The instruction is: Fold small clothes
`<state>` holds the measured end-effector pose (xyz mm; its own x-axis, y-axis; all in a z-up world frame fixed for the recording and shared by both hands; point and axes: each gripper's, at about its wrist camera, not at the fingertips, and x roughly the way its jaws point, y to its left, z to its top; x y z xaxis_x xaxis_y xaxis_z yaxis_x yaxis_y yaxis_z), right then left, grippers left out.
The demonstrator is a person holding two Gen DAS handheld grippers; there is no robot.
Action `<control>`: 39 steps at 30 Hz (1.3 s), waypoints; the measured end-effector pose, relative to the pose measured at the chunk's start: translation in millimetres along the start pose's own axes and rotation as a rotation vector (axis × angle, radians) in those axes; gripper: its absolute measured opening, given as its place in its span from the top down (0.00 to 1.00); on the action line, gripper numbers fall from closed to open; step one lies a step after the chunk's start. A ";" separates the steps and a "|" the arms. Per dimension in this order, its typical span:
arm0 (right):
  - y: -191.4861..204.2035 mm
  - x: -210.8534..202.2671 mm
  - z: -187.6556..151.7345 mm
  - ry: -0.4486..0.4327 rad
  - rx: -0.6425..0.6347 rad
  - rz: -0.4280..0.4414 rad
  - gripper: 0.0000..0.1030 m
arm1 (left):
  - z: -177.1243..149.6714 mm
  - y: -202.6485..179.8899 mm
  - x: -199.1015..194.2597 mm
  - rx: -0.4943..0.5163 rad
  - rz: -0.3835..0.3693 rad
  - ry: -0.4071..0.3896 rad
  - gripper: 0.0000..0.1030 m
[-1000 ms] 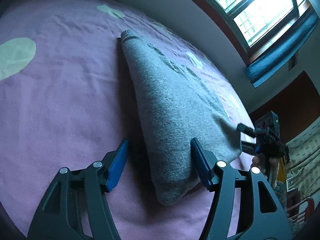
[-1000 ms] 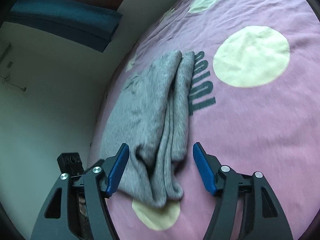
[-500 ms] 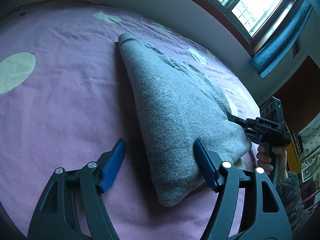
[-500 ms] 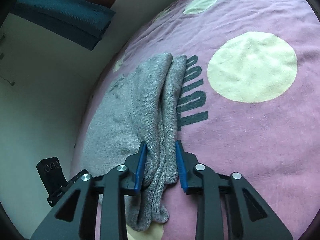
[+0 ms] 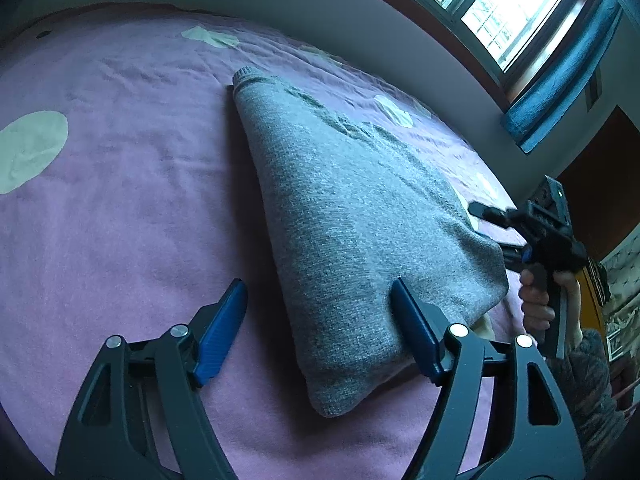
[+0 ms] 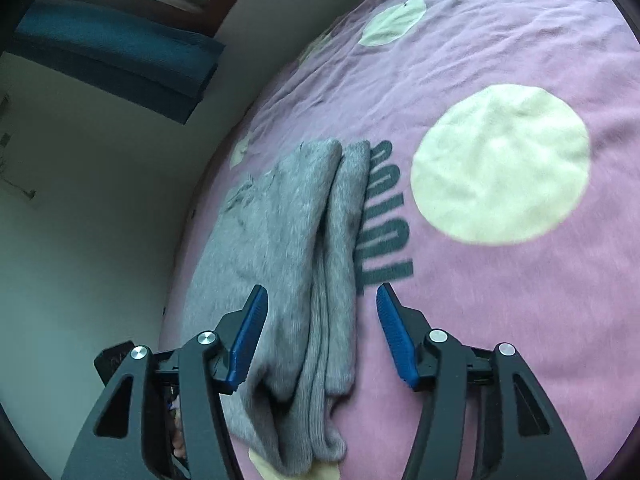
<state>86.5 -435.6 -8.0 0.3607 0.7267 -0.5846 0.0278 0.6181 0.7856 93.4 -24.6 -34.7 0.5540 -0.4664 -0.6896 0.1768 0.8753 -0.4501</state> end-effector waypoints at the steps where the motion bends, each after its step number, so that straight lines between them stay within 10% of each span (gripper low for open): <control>1: 1.0 3.2 3.2 0.001 -0.001 -0.001 0.45 | 1.0 -0.2 0.4 0.000 0.002 0.001 0.28; 17: 6.6 37.1 40.9 -0.002 -0.042 -0.043 0.54 | 71.4 26.7 49.4 -0.077 -0.021 0.025 0.45; 23: 1.7 39.7 40.8 0.008 -0.060 -0.061 0.72 | 71.0 23.0 56.8 -0.038 -0.005 0.020 0.55; 39: -4.2 37.5 35.8 -0.008 -0.045 -0.029 0.75 | 68.2 26.9 52.9 -0.055 -0.020 -0.004 0.54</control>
<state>133.3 -421.7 -26.0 0.3677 0.7061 -0.6052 -0.0036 0.6519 0.7583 182.9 -17.0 -44.6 0.5542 -0.4832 -0.6778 0.1432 0.8575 -0.4942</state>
